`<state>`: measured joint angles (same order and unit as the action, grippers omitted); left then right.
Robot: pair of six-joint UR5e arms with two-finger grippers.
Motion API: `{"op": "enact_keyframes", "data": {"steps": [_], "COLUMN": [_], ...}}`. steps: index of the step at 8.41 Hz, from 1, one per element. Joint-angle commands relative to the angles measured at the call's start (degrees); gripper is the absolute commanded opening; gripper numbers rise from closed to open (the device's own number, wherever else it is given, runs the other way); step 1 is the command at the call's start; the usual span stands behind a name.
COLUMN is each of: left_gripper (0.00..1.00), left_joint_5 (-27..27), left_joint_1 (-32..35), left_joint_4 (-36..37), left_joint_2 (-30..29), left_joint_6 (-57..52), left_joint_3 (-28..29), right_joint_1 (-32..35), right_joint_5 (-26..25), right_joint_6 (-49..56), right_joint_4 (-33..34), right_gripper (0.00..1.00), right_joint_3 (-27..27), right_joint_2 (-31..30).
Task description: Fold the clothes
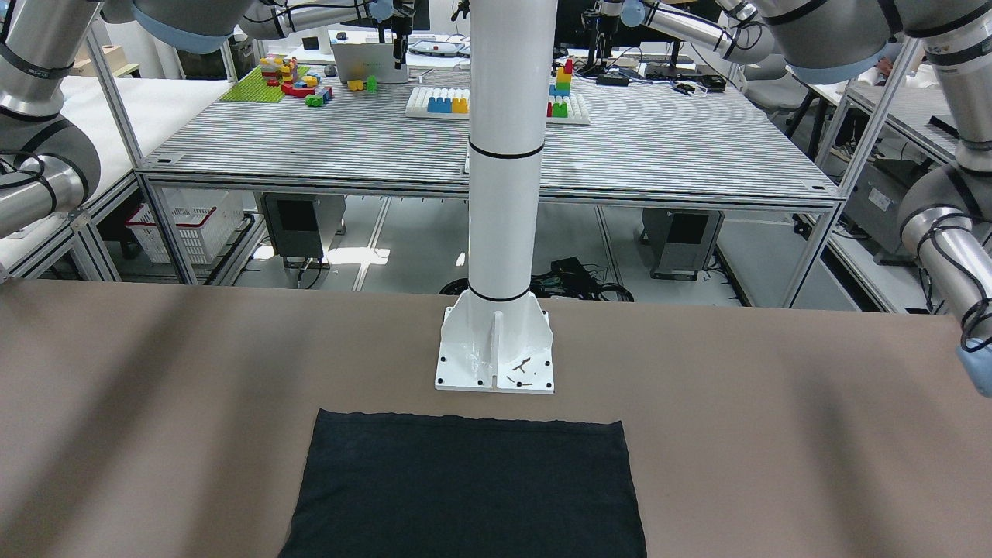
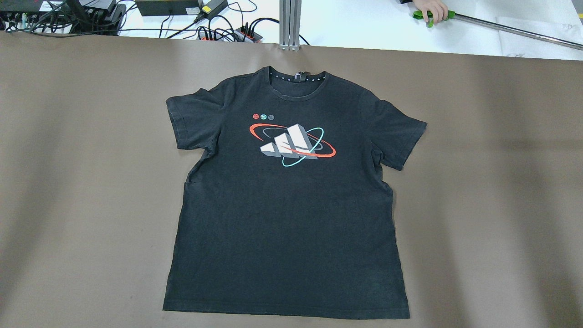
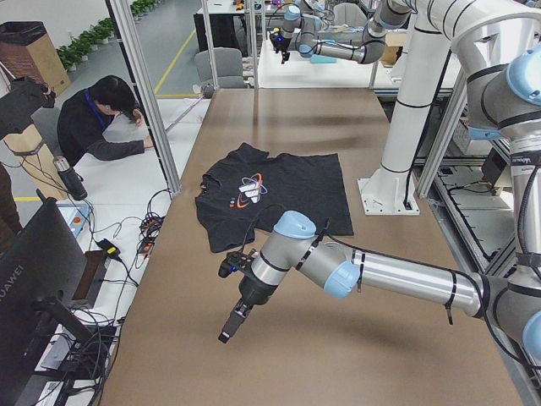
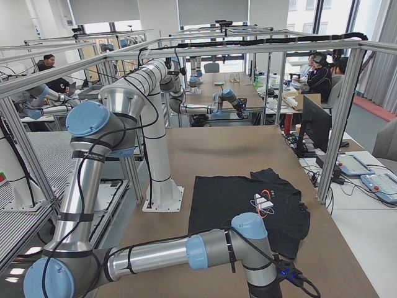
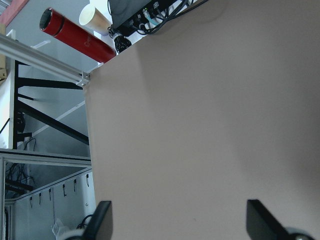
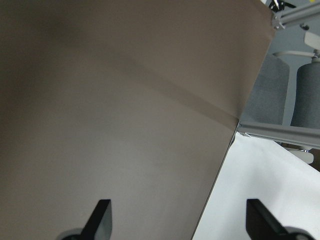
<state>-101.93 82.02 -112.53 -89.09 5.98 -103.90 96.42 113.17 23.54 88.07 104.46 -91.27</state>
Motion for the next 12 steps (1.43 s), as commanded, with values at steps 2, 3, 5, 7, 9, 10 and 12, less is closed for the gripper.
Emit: {"op": "enact_keyframes", "data": {"steps": [2, 3, 5, 7, 9, 10, 12], "left_gripper": [0.94, 0.94, 0.94, 0.95, 0.95, 0.95, 0.95], "left_joint_5": [-5.20, -5.12, -5.21, -6.52, -10.20, -11.18, -10.40], "left_joint_1": [-2.21, -3.79, -9.04, -13.27, -14.35, -15.31, -18.56], "left_joint_4": [-0.32, -0.50, -0.50, -2.76, -11.79, -17.32, -25.78], "left_joint_2": [-7.30, -10.02, -17.31, -24.26, -28.66, -31.03, -37.35], "left_joint_6": [6.12, 9.36, 16.82, 23.43, 28.44, 30.99, 37.58], "left_joint_3": [2.64, 5.08, 8.52, 13.70, 21.93, 27.12, 37.93], "right_joint_1": [-11.65, -14.83, -20.11, -24.77, -30.04, -31.89, -36.28], "right_joint_5": [0.03, -0.05, 0.12, -0.05, -0.14, -0.66, -6.61], "right_joint_6": [-18.72, -24.27, -34.03, -40.13, -53.96, -57.78, -62.97], "right_joint_4": [-12.17, -15.96, -21.51, -27.13, -37.83, -43.11, -45.36], "right_gripper": [0.94, 0.94, 0.94, 0.94, 0.94, 0.94, 0.94], "right_joint_3": [-9.60, -11.19, -13.66, -16.99, -23.65, -27.26, -30.10], "right_joint_2": [8.81, 10.30, 13.03, 16.10, 20.75, 22.78, 25.77]}}
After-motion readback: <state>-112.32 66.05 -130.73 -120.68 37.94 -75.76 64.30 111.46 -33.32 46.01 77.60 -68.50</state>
